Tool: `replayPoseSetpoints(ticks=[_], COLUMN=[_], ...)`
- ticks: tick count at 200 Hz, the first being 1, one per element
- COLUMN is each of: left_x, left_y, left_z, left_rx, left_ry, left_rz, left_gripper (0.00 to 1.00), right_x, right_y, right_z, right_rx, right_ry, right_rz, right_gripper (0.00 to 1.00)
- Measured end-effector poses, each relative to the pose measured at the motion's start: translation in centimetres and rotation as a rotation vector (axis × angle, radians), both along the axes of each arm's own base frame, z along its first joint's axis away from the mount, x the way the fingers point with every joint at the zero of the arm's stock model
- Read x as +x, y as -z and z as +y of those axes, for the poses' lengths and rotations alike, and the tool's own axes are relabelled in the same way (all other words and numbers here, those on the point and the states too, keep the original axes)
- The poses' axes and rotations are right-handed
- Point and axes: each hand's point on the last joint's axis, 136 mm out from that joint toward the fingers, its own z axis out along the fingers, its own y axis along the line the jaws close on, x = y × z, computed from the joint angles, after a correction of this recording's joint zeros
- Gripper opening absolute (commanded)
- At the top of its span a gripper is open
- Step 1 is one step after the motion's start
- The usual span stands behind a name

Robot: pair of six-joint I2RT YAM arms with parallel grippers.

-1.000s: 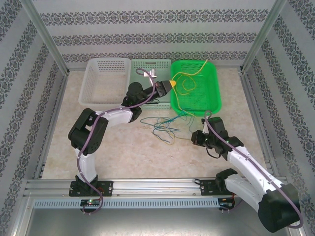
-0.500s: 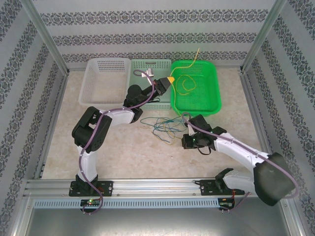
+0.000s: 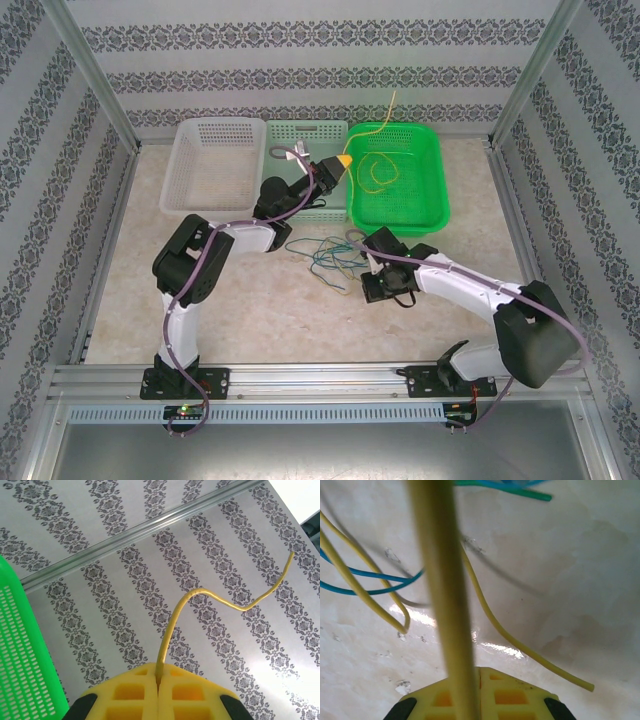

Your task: Untangle the cables

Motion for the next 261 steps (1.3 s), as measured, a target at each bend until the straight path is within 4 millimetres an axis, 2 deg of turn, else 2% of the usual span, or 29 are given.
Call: replayPoseSetpoints(ticks=[15,28,32,45,56,94,111,142,166,216,235,261], left_x=[0.0,0.0,0.0,-0.2,-0.5,-1.6,-1.9,-2.4,-3.0,-3.4,-3.6,-3.6], left_y=[0.2,0.1,0.1,0.0,-0.3,-1.6,-1.5,-0.7,-0.3,0.3,0.4,0.5], left_z=[0.0,0.0,0.0,0.0,0.1,0.1,0.0,0.1,0.2,0.1,0.0,-0.1], left_rx=[0.001,0.002,0.004,0.018,0.037,0.114,0.171,0.297,0.366,0.387,0.375,0.365], left_ry=[0.001,0.000,-0.001,-0.003,-0.003,0.002,0.004,0.002,0.011,0.038,0.055,0.066], left_rz=[0.006,0.000,-0.002,-0.013,-0.024,-0.065,-0.063,-0.043,-0.033,0.000,0.019,0.035], left_gripper=[0.01,0.01,0.01,0.01,0.01,0.01,0.01,0.02,0.02,0.02,0.02,0.02], right_x=[-0.1,-0.1,-0.1,-0.1,0.0,1.2,1.4,1.2,1.4,4.4,5.9,8.0], right_y=[0.2,0.1,0.0,-0.7,-1.8,-6.7,-8.6,-10.7,-11.7,-13.7,-14.2,-15.7], right_z=[-0.3,-0.5,-0.6,-0.7,-0.9,-2.4,-3.3,-4.5,-4.5,-3.0,-1.3,1.9], right_rx=[-0.014,-0.024,-0.026,-0.013,0.012,0.148,0.215,0.274,0.296,0.335,0.322,0.318], right_ry=[0.003,0.006,-0.002,0.003,0.013,0.104,0.150,0.187,0.189,0.155,0.100,-0.002], right_rz=[0.003,-0.003,-0.007,-0.029,-0.068,-0.246,-0.311,-0.396,-0.440,-0.540,-0.550,-0.587], right_gripper=[0.26,0.37,0.44,0.74,0.81,0.84,0.83,0.81,0.81,0.81,0.82,0.82])
